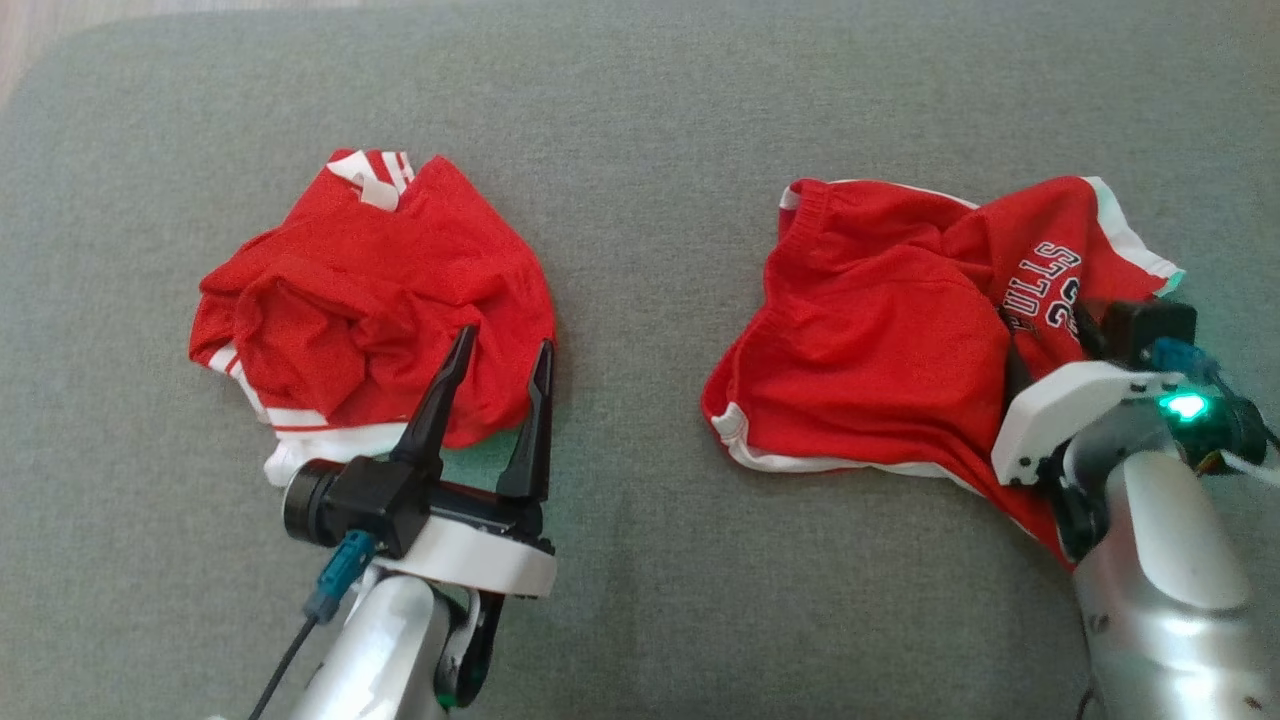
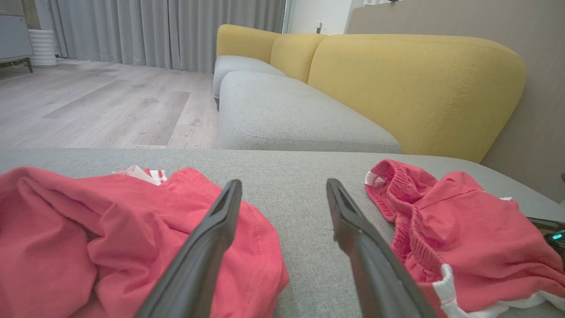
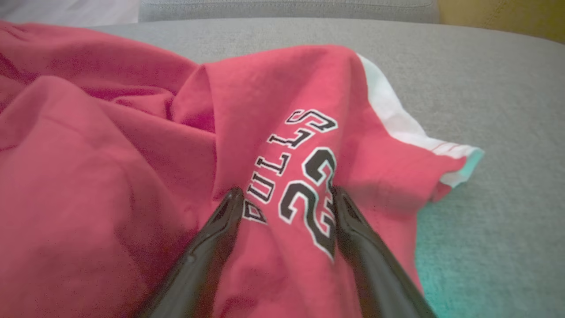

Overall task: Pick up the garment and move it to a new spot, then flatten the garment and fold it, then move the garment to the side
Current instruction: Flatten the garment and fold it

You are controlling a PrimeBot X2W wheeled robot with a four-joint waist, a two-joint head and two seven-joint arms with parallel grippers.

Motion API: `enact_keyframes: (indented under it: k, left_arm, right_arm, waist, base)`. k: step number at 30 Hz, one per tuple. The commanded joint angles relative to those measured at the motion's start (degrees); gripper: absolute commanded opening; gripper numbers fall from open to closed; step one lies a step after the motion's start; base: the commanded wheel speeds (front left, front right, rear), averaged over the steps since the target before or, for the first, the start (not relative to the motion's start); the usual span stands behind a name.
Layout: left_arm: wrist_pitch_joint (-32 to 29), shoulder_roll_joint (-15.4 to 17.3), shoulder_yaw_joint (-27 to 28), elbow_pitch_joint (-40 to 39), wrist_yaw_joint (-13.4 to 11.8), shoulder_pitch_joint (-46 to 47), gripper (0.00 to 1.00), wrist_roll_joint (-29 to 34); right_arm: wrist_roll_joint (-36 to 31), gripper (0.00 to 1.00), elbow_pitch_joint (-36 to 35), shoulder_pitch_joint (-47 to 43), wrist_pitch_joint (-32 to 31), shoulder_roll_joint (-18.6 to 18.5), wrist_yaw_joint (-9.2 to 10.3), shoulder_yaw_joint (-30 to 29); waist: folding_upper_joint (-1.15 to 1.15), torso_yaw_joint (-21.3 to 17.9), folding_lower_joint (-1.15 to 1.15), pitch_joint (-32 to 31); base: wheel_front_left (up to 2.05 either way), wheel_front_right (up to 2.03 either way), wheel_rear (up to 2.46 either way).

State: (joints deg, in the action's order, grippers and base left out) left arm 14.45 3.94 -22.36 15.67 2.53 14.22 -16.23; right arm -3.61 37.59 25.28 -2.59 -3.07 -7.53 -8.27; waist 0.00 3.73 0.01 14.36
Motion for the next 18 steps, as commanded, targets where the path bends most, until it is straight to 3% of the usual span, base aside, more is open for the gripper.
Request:
enact_keyframes:
  k: [1, 2, 3, 4, 13, 18]
  left_arm:
    - [0.5, 0.6, 1.3, -1.5, 0.1, 2.2, 1.00, -0.1]
    - [0.5, 0.5, 1.3, -1.5, 0.1, 2.3, 1.00, -0.1]
    - [0.5, 0.5, 1.2, -1.5, 0.1, 2.3, 1.00, -0.1]
    - [0.5, 0.5, 1.2, -1.5, 0.2, 2.4, 1.00, -0.1]
    - [0.5, 0.4, 1.1, -1.5, 0.2, 2.9, 1.00, 0.0]
    - [0.5, 0.2, 0.8, -1.5, 0.3, 3.2, 1.00, 0.0]
  right_arm:
    - [-1.6, 1.00, 0.2, 2.5, -1.6, 0.2, 0.04, 0.8]
    - [-2.3, 0.84, 1.1, 3.0, -2.7, 0.2, 0.04, 0.6]
    - [-3.1, 0.16, 1.7, 3.5, -3.3, 0.2, 0.04, 0.2]
    - [-3.9, 0.00, 2.1, 4.0, -3.6, 0.2, 0.04, -0.1]
    - [-7.9, 0.00, 1.8, 9.1, -3.5, -1.2, 0.04, -3.6]
    - [-9.4, 0.00, 3.1, 14.2, -4.1, -4.3, 0.04, -2.7]
  waist:
    - [0.00, 0.5, -0.01, 0.6]
    - [0.00, 0.7, -0.01, 0.8]
    - [0.00, 0.8, -0.01, 0.9]
    - [0.00, 0.9, -0.01, 1.0]
    - [0.00, 1.4, -0.01, 1.4]
    - [0.00, 1.9, -0.01, 2.0]
  base:
    - [0.00, 0.00, 0.00]
    - [0.00, 0.00, 0.00]
    - [0.00, 0.00, 0.00]
    - [0.00, 0.00, 0.00]
    - [0.00, 0.00, 0.00]
    - [0.00, 0.00, 0.00]
